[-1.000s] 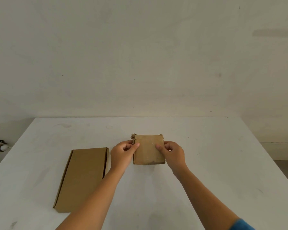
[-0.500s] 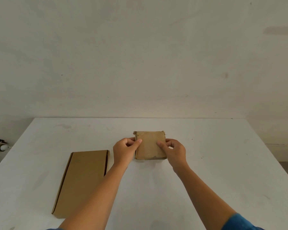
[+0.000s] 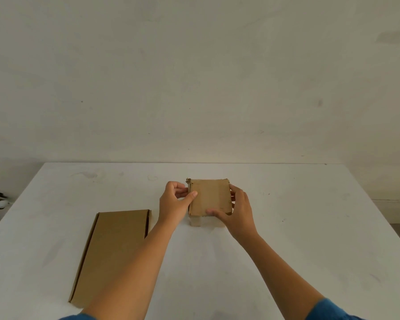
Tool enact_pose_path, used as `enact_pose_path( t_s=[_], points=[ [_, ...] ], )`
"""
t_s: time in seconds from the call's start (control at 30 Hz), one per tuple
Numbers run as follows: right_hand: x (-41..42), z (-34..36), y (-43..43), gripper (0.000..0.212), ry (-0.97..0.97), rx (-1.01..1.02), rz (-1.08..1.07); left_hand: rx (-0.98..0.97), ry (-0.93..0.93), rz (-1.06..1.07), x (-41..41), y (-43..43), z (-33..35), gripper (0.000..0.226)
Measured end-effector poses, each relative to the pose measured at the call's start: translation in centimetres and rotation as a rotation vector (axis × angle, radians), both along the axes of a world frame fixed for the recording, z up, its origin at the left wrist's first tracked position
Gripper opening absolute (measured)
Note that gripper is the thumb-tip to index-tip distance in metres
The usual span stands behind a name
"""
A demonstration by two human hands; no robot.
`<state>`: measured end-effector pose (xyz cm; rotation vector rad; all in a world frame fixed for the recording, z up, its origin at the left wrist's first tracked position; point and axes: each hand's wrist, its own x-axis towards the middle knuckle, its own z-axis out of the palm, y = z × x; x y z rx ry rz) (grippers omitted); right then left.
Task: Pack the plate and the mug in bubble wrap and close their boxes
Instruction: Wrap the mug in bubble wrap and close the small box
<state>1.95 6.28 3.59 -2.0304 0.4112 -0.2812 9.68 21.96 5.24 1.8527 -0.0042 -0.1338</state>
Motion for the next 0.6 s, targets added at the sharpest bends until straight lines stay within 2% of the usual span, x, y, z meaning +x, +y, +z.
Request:
enact_pose_path(
  t_s=[0.1,0.2,0.6],
  points=[
    [0.0,0.0,0.0,0.101,0.003,-0.067,0.027,0.021,0.017,-0.037,0.7,-0.1,0.0,0.046],
    [0.4,0.0,-0.1,0.103,-0.017,-0.105,0.025,0.072,0.032,-0.085,1.6,-0.1,0.0,0.053],
    [0.8,-1.4,0.0,0.102,-0.095,-0.179,0.029,0.089,0.077,-0.149,2.8,-0.2,-0.3,0.045]
  ],
)
